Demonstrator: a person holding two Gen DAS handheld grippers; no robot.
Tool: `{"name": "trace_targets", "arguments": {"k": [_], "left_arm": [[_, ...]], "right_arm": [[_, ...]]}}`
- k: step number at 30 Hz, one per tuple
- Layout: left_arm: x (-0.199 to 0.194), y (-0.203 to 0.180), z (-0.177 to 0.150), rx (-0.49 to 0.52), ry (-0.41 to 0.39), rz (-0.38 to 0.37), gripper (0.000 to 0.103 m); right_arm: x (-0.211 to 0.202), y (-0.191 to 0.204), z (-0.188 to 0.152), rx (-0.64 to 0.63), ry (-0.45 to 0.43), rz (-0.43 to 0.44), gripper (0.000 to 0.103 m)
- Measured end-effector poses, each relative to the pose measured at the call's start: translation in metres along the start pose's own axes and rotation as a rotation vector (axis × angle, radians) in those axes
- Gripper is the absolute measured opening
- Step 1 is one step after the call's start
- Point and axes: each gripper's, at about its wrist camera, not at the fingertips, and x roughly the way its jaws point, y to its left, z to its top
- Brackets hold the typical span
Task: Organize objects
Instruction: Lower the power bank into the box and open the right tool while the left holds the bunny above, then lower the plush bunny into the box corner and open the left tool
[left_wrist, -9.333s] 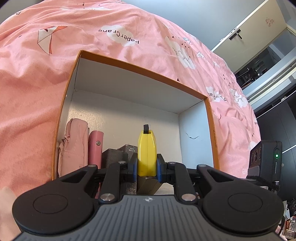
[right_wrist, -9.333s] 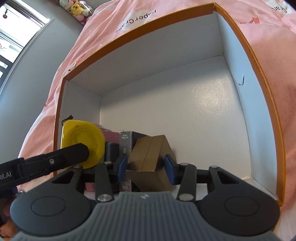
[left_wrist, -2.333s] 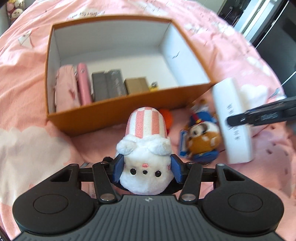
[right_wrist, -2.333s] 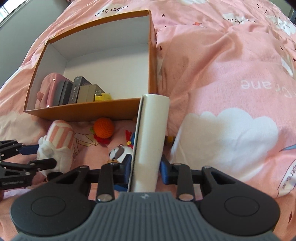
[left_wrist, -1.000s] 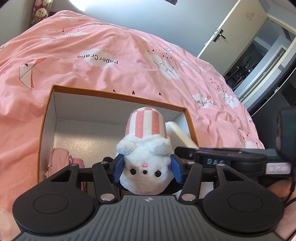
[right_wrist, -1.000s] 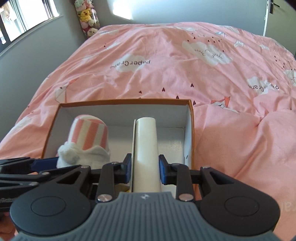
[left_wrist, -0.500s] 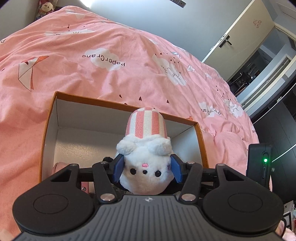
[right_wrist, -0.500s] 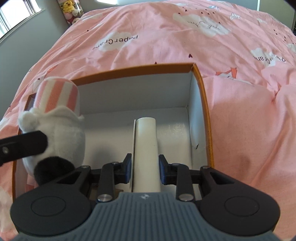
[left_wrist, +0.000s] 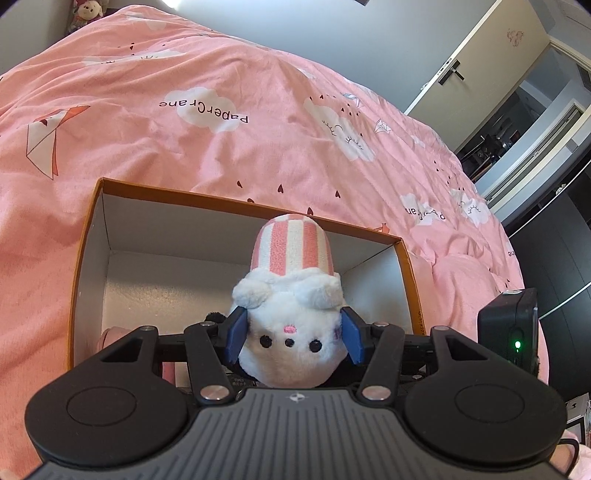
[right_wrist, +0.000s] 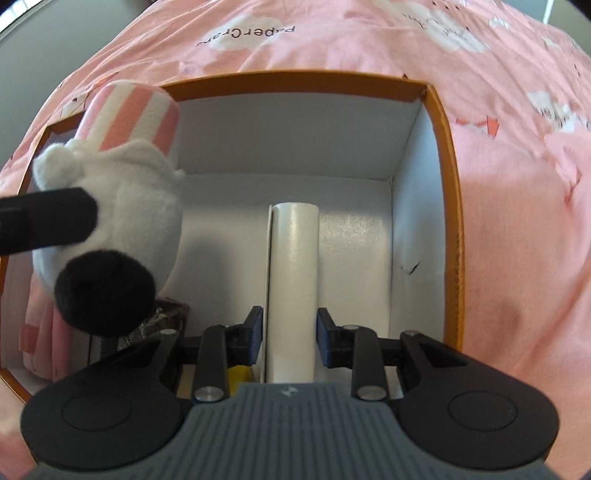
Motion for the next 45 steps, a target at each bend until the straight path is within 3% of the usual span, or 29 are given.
{"name": "trace_targets", "arguments": {"k": [13,16,17,21,24,26,28,39,45], "left_arm": [[-0.004,0.004,0.009,0.005,-0.007,0.001,0.061],[-0.003,0.004,0.009,0.004,-0.008,-0.002,0.061],[-0.004,0.004,0.009,0.004,-0.007,-0.002,0.061],[-0.004,0.002,0.009,0.006,-0.004,-0.009,0.061],[-0.005,0.002,0.008,0.009,-0.004,-0.007,0.061],[-0.005,0.001,0.009,0.009,-0.003,-0.006,0.061],[-0.005,0.001,0.008,0.01,-0.003,-0.006,0.061],[-0.006,0.003,0.013,0.016,0.002,0.0,0.061],[-0.007,0.001,0.025,0.13,0.027,0.033,0.061]], "right_arm": [[-0.01,0.021,-0.007,-0.252,-0.002,-0.118,0.033],[-0.017,0.024,-0.007,-0.311,-0.028,-0.173,0.053],[-0.019,0.023,-0.006,-0.322,-0.032,-0.173,0.053],[-0.019,0.018,-0.001,-0.329,-0.003,-0.128,0.042],[-0.019,0.025,-0.002,-0.407,-0.005,-0.182,0.034],[-0.018,0.023,-0.002,-0.458,-0.003,-0.242,0.019],[-0.015,0.019,-0.004,-0.497,0.007,-0.275,0.016],[0.008,0.019,-0.001,-0.658,0.118,-0.253,0.009],[-0.007,0.012,0.017,-0.554,0.055,-0.174,0.01]]}}
